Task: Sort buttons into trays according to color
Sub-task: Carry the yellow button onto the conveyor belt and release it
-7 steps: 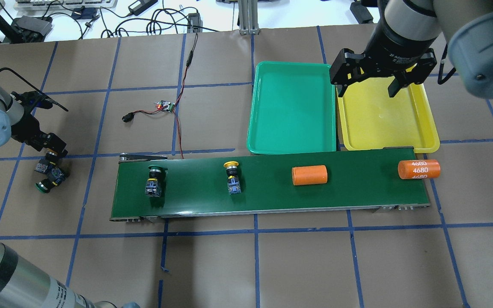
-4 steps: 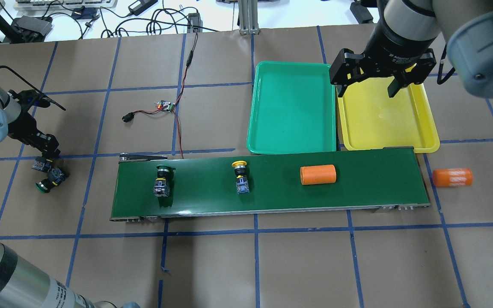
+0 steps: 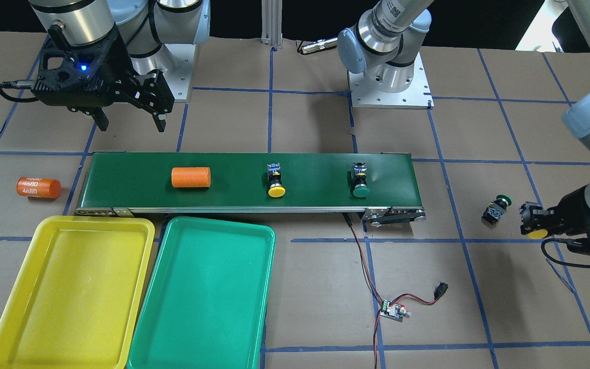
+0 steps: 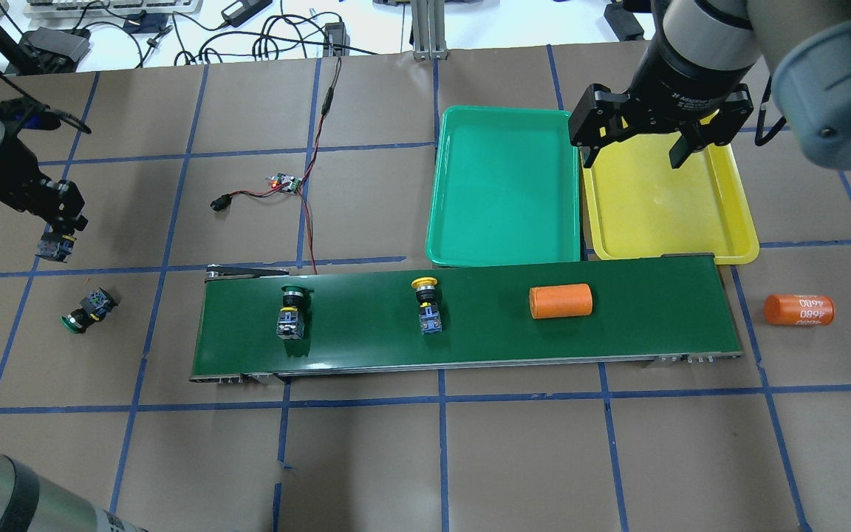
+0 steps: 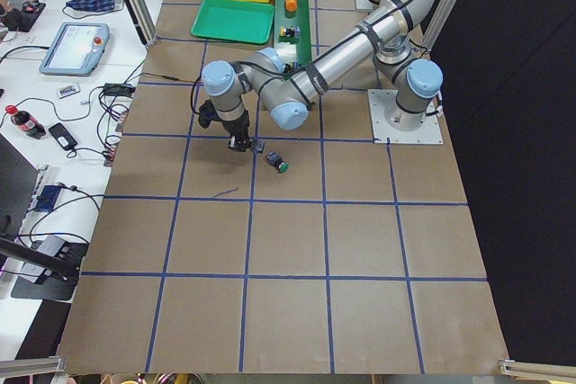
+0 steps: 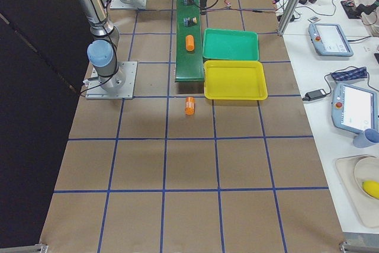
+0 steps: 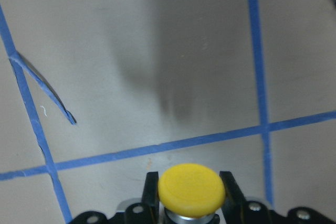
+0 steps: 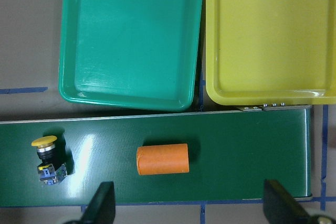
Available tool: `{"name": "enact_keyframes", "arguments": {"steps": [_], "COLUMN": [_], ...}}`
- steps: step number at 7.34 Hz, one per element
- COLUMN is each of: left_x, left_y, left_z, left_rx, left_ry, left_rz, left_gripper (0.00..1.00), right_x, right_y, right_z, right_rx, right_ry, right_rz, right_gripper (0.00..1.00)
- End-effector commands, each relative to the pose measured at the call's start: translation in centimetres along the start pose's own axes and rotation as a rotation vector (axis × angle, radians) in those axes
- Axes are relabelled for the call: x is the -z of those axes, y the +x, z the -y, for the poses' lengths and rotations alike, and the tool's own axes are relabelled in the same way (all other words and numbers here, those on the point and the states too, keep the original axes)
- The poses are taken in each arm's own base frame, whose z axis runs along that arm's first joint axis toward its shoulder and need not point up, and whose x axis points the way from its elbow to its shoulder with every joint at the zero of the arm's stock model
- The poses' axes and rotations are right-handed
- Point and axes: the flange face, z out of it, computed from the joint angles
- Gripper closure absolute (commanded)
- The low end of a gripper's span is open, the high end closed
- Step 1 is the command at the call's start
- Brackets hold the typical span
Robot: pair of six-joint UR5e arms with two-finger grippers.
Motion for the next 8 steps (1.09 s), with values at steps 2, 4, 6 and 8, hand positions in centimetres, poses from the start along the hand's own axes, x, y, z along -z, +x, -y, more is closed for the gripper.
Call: {"name": "enact_keyframes", "arguments": {"steps": [2, 4, 6, 8], "left_x": [3.7, 0.8, -2.3, -4.8], "left_y": [12.1, 16.5, 21.7, 23.2], "left_z": [0.2, -1.2, -2.6, -4.3], "left_rx": [0.127, 0.184, 0.197, 0.176], "left_ry": [-0.052, -0.109, -0.165, -0.21], "left_rz": [-0.001, -0.012, 0.0, -0.003], "left_gripper": [1.0, 1.0, 1.0, 1.0], "right_x": [0.0, 0.0, 0.0, 0.0], "right_y": [0.0, 0.0, 0.0, 0.0], "right_z": [0.0, 0.0, 0.0, 0.0], "right_rx": [0.0, 0.0, 0.0, 0.0], "right_ry": [-0.001, -0.001, -0.001, -0.001], "right_rz": [0.0, 0.0, 0.0, 0.0], "right_gripper": [0.0, 0.0, 0.0, 0.0]}}
